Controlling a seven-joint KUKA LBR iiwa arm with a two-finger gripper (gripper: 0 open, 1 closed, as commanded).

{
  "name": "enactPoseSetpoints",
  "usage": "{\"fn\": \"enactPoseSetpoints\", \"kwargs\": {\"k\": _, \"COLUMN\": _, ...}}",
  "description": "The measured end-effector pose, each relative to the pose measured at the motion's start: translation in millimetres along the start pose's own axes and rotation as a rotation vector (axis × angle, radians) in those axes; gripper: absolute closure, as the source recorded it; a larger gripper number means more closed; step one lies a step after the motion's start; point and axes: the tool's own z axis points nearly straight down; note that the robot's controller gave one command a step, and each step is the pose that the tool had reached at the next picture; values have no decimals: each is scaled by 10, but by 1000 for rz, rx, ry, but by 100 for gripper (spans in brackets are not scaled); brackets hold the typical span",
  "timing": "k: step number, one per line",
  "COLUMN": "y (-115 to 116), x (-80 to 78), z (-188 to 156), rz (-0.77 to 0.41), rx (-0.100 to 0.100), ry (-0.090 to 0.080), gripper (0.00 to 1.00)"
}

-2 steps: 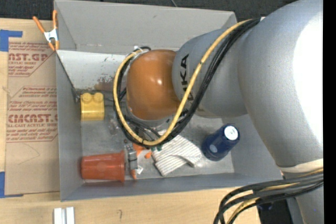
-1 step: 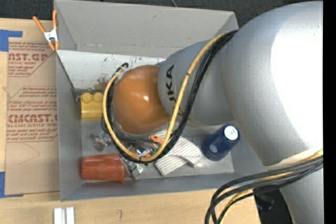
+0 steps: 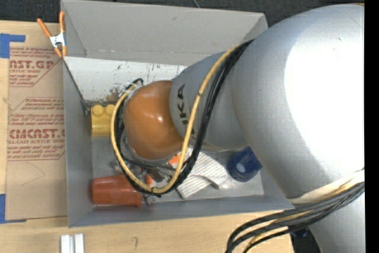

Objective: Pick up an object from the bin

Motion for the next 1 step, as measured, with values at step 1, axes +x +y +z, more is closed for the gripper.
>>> {"fn": "enactPoseSetpoints", "kwargs": {"k": 1, "y": 0, "x": 0, "z": 0, "rz": 0, "rx": 0, "ry": 0, "gripper": 100}}
